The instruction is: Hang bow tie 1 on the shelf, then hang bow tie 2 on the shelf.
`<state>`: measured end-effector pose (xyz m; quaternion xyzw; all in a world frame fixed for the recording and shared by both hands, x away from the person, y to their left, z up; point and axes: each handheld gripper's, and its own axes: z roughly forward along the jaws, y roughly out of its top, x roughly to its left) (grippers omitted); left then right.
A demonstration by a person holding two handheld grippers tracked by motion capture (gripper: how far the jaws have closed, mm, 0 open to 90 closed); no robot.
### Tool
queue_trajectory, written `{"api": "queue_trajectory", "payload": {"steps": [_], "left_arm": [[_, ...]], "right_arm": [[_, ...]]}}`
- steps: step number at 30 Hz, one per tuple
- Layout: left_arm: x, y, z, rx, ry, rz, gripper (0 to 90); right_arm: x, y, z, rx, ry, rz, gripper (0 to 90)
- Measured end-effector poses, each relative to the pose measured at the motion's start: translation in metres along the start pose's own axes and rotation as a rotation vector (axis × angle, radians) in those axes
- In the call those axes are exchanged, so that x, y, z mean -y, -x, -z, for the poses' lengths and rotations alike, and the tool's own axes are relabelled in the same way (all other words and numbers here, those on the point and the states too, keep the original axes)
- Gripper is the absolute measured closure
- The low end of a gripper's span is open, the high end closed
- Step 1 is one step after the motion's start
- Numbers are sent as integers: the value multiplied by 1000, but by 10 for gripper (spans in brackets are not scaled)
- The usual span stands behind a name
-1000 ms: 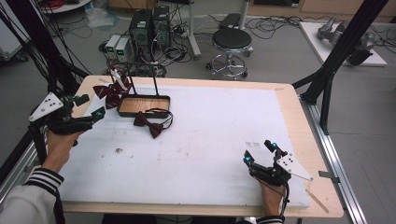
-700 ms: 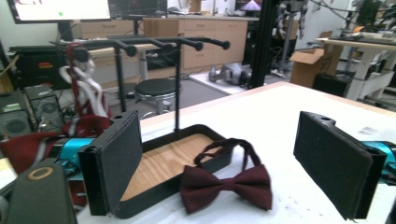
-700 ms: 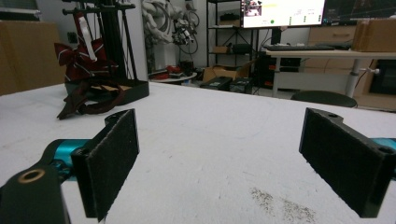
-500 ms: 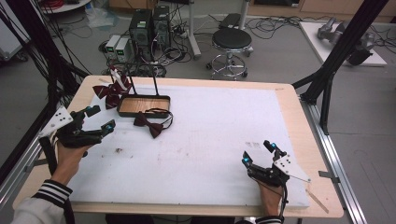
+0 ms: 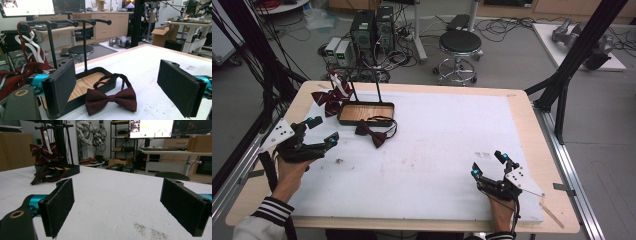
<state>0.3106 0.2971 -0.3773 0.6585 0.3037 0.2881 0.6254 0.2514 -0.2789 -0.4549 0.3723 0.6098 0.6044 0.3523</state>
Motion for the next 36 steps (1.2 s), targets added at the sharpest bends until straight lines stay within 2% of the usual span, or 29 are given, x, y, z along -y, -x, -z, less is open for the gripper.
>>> {"api": "queue_trajectory", "payload": {"steps": [5, 14, 26, 36], "left_arm": [[3, -3, -1, -1, -24, 16, 159], [0, 0, -4, 8, -32, 2, 159], [-3, -2, -8, 20, -49, -8, 158], [-8, -6, -18, 28, -71, -15, 157]], "right_arm": [[0, 0, 0, 0, 5, 2, 113], [0, 0, 1, 0, 8, 0, 113], [0, 0, 1, -1, 8, -2, 113], [0, 0, 1, -1, 9, -4, 113]]}}
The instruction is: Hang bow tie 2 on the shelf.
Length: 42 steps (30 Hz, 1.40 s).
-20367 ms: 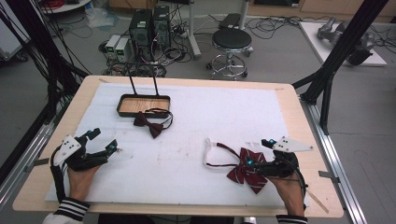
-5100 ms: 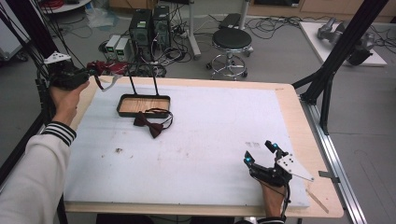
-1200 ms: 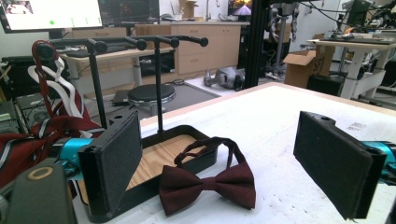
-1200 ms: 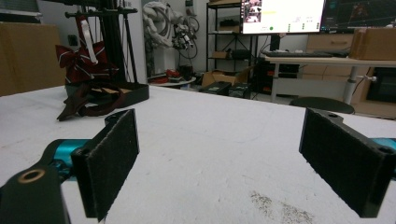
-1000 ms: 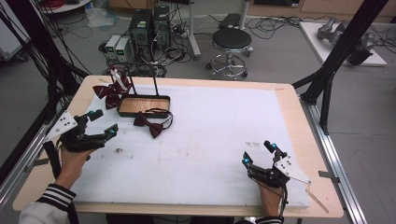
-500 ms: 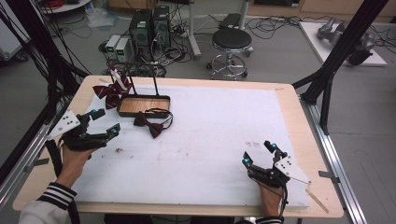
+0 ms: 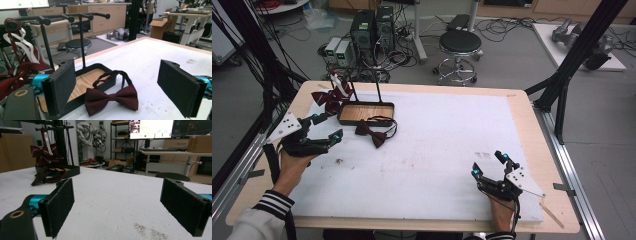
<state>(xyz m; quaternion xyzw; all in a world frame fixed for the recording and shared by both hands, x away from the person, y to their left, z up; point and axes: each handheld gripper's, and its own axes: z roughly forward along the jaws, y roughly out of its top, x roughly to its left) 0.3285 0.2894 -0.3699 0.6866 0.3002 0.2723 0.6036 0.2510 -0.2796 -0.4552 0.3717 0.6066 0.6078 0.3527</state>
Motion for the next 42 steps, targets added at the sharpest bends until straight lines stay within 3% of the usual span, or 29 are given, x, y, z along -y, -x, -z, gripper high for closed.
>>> {"api": "queue_trajectory", "payload": {"steps": [9, 24, 32, 36, 42], "left_arm": [[-5, -5, -15, 26, -66, -6, 150], [-12, -9, -51, 141, -225, -6, 139], [-18, -9, -69, 179, -296, -42, 133], [-21, -9, -78, 192, -345, -83, 133], [-20, -10, -89, 212, -387, -98, 132]], "right_arm": [[0, 0, 0, -1, -1, -2, 113], [0, 1, 0, -3, 4, -7, 113], [0, 1, 1, -3, 6, -16, 113], [0, 2, 1, -3, 6, -18, 113], [0, 2, 1, -2, 9, -16, 113]]}}
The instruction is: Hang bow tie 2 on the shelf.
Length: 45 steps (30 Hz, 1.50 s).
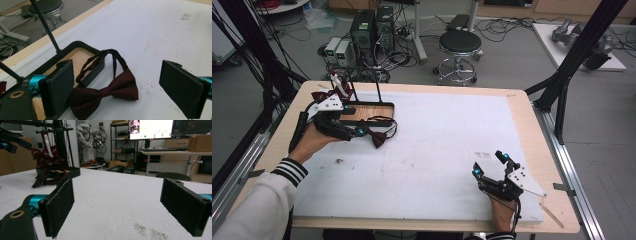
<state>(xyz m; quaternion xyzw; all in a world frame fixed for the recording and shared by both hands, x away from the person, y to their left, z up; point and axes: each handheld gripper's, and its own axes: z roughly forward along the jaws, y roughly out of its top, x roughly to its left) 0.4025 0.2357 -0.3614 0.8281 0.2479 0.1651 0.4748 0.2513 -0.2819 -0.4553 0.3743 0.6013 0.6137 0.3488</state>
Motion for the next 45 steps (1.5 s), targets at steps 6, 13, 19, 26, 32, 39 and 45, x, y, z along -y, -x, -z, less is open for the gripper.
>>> {"api": "queue_trajectory", "payload": {"steps": [6, 13, 19, 26, 32, 39, 45], "left_arm": [[1, -3, -11, 24, -42, -15, 126], [-2, -6, -27, 56, -82, -48, 125], [-2, -8, -38, 56, -131, -73, 127], [3, -10, -46, 76, -169, -92, 127], [9, -10, -55, 77, -210, -106, 131], [13, -9, -62, 93, -247, -150, 171], [17, -7, -69, 100, -280, -170, 209]], "right_arm": [[0, 0, 0, 0, 1, -3, 113], [0, 0, 0, 0, 1, -3, 113], [0, 0, 0, 1, 3, 0, 113], [0, 0, 0, 2, 3, -3, 112], [0, 0, 0, 1, 4, -6, 113], [0, 0, 0, 1, 5, -7, 113], [0, 0, 1, 1, 3, -6, 113]]}}
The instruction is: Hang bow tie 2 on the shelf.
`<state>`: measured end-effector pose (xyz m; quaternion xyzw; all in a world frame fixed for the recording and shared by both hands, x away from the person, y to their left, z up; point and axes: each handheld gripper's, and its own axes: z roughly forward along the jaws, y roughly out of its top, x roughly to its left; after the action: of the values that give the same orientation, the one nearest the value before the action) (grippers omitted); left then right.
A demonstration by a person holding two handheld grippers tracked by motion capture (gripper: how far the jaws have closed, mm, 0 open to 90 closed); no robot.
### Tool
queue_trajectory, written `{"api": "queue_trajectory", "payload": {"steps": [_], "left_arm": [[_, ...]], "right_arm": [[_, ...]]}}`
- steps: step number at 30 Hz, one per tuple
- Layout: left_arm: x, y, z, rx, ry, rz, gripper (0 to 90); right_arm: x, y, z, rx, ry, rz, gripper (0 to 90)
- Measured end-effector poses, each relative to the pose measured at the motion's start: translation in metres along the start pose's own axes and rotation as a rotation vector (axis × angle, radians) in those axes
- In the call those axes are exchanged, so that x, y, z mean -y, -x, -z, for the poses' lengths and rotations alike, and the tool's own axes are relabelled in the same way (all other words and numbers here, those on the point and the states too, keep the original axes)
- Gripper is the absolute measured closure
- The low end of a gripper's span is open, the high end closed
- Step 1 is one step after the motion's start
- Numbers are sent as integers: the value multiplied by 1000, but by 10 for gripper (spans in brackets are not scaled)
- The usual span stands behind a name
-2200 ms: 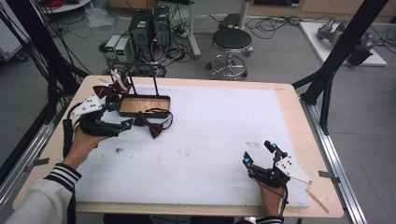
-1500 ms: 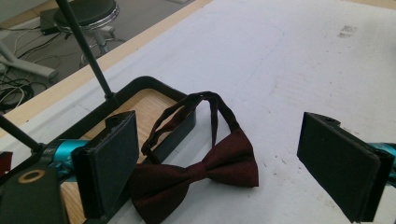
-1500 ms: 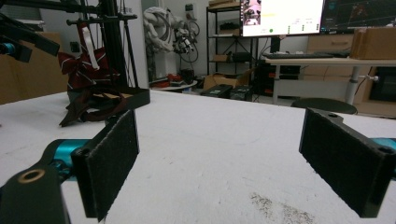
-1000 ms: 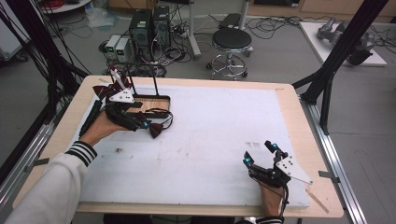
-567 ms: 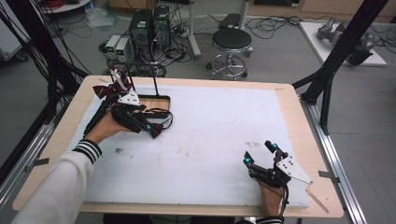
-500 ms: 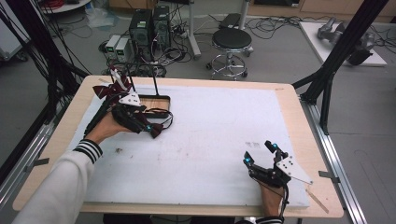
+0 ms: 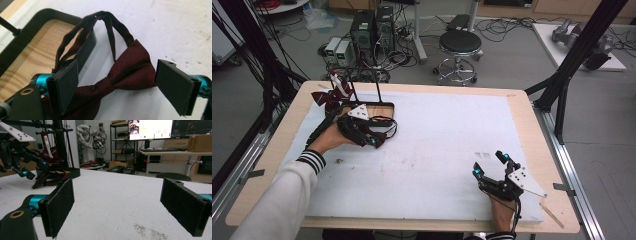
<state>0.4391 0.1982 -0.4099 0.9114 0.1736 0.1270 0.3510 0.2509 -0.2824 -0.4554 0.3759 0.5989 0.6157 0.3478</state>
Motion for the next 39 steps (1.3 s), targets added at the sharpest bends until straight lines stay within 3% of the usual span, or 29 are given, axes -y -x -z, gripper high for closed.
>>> {"api": "queue_trajectory", "payload": {"steps": [7, 16, 25, 30, 36, 39], "left_arm": [[2, 1, -4, -4, -28, -33, 257], [5, 0, -7, -25, -67, -43, 315], [7, -2, -8, -28, -99, -19, 367], [8, -3, -9, -20, -119, -9, 459], [10, -6, -10, -9, -123, 45, 508], [11, -7, -10, -11, -128, 44, 549]], "right_arm": [[0, 0, 0, -1, 2, -3, 113], [0, 0, 0, -1, 2, -7, 113], [0, 1, 0, 1, 5, -3, 113], [0, 1, 0, 0, 5, -3, 113], [0, 1, 0, 1, 5, -4, 112], [0, 1, 0, -1, 6, -7, 113]]}}
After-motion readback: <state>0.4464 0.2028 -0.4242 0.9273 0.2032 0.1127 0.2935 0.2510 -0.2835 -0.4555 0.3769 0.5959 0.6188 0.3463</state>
